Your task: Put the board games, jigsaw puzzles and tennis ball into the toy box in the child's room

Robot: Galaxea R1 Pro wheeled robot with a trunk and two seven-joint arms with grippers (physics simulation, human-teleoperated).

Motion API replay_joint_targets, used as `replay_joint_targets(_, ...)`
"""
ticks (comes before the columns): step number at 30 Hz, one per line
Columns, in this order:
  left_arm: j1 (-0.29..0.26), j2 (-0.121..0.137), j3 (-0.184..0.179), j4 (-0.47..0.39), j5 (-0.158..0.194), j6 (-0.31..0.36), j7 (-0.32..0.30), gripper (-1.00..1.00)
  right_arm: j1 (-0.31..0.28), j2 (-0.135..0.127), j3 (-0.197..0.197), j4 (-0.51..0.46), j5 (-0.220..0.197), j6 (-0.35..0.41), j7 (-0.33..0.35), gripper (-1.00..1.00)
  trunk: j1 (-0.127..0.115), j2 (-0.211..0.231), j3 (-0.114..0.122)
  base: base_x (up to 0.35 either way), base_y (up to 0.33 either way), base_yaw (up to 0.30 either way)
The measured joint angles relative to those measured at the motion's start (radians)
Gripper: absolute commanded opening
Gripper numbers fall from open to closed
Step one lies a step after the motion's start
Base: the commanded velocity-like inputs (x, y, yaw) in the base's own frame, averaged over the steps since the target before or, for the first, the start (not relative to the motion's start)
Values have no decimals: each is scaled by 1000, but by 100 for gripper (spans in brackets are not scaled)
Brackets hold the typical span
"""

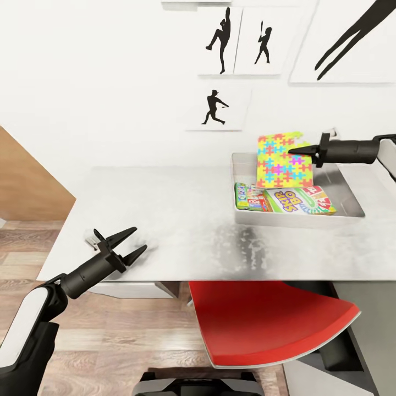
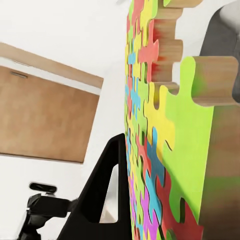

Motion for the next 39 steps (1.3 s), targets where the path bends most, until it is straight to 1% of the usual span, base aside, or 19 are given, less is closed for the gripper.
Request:
replay_joint_targets(2,-1,-2,-1,0,1,2,-3,100,10,-9,21,-23,1,0,22,-100,0,0,0,0,0,0)
replay_joint_targets(4,-3,-4,-2,0,4,4,-6,100,18,-15,35,-39,1,0,34,-100,0,0,0,0,0,0)
replay_joint_targets(8,-6,-8,-4,0,9,8,-12,100,25,-17,46,-46,0,-1,43,-100,0,0,0,0,0,0)
replay_joint_targets(11,-12,-11,-7,0,12,12,-28,100,29,-12,52,-38,0,-1,48,-100,0,0,-1,0,0,0)
replay_joint_targets(12,-12,-11,-7,0,12,12,-28,100,29,-12,52,-38,-1,0,48,-100,0,0,-1,0,0,0)
replay_joint_targets(15,-15,-13,-17,0,14,22,-63,100,30,-6,55,-25,-1,-1,50,-100,0,0,-4,0,0,0)
replay_joint_targets(16,-15,-13,-17,0,14,22,-63,100,30,-6,55,-25,-1,-1,50,-100,0,0,-5,0,0,0)
replay_joint_targets(21,-25,-12,-41,0,15,34,-154,100,31,1,57,-10,-1,-1,52,-100,0,0,-12,0,0,0)
replay_joint_targets(22,-25,-12,-41,0,14,34,-154,100,31,1,57,-10,-1,-1,52,-100,0,0,-13,0,0,0)
replay_joint_targets(25,-28,-11,-51,0,14,37,-183,100,31,2,56,-7,-1,-1,52,-100,0,0,-18,0,0,0)
replay_joint_targets(29,-31,-11,-58,0,14,39,-201,100,29,3,53,-4,-1,-1,52,-100,0,0,-24,0,0,0)
replay_joint_targets(39,-38,-14,-65,0,14,39,-207,100,17,5,49,31,-2,-1,51,-100,0,0,-40,0,0,0)
